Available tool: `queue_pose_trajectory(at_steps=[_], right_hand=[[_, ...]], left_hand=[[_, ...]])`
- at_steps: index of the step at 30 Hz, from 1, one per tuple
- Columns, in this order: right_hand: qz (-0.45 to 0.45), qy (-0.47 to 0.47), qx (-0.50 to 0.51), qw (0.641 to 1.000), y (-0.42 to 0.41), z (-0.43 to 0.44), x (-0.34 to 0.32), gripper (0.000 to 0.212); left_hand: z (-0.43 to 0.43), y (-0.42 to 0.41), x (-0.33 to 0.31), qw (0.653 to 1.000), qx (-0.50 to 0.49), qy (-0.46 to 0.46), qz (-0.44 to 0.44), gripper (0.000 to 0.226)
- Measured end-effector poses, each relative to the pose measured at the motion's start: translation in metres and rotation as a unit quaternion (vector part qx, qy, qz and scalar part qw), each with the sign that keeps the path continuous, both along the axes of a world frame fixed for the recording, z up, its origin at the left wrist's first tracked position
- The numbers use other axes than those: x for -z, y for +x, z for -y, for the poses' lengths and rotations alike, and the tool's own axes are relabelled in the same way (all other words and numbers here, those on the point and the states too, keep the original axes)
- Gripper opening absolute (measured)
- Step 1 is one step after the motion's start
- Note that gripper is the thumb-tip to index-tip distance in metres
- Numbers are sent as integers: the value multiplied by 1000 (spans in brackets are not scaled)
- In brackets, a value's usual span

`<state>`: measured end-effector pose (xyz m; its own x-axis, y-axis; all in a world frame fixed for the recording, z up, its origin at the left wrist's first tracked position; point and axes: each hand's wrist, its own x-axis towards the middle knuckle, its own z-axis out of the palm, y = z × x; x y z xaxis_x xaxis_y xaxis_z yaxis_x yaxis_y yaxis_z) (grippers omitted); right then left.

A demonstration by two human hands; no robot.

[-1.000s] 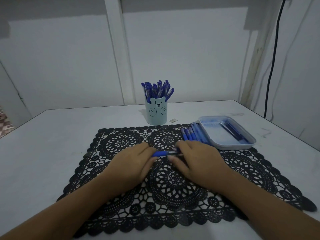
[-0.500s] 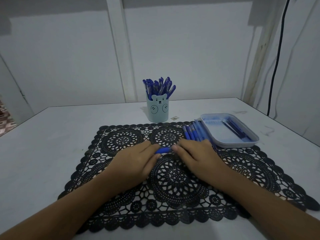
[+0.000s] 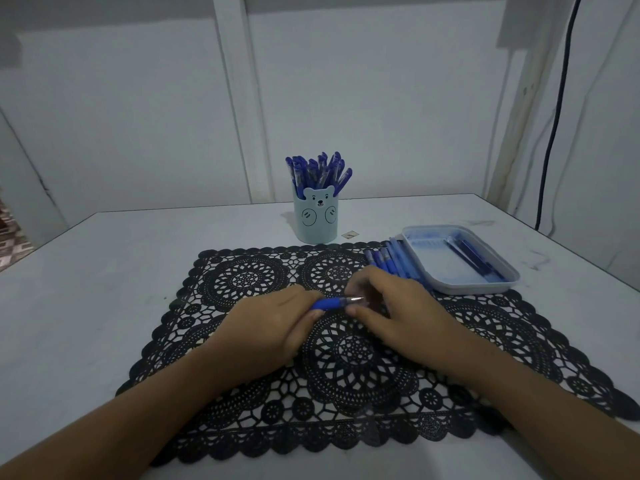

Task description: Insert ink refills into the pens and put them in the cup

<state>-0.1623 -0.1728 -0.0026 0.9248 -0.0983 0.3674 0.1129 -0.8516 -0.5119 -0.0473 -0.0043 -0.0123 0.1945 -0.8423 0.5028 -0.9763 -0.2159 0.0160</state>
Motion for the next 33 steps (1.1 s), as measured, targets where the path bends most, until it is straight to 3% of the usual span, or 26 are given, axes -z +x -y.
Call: queue_pose_trajectory(at_steps=[4,6,8,11,17,21,25,29,33], right_hand=[[12,6,19,1000,-1,0,-1,32],[10,-5,21,1000,0,0,-1,26],[0,17,7,1000,0,0,-1,7],[0,40,7,999,-2,-1,-3,24],[7,83,9,996,-3,-4,-5,5],[42,112,3,993,-4,-3,-7,21],[57,148,29,987,-3,5,-8,19],[41,106,64,991,-2,10,-5,16],[-26,-11,30,999,-5,9,-5,17]], left_hand=[[0,0,1,1000,-1,2,1,34],[0,-1,0,1000,-3,6,3,33],[0,0,0,1000,-10,6,-3,34],[0,1,2,1000,-17,3,-12,34],[0,0,1,1000,-21,11,-17,34],[0,3,3,999,-33,-5,-42,37],[0,6,3,996,-44,-23,-68,43],[0,6,3,995,-69,-31,-69,45],[-1,7,3,991,-95,-58,-71,43]])
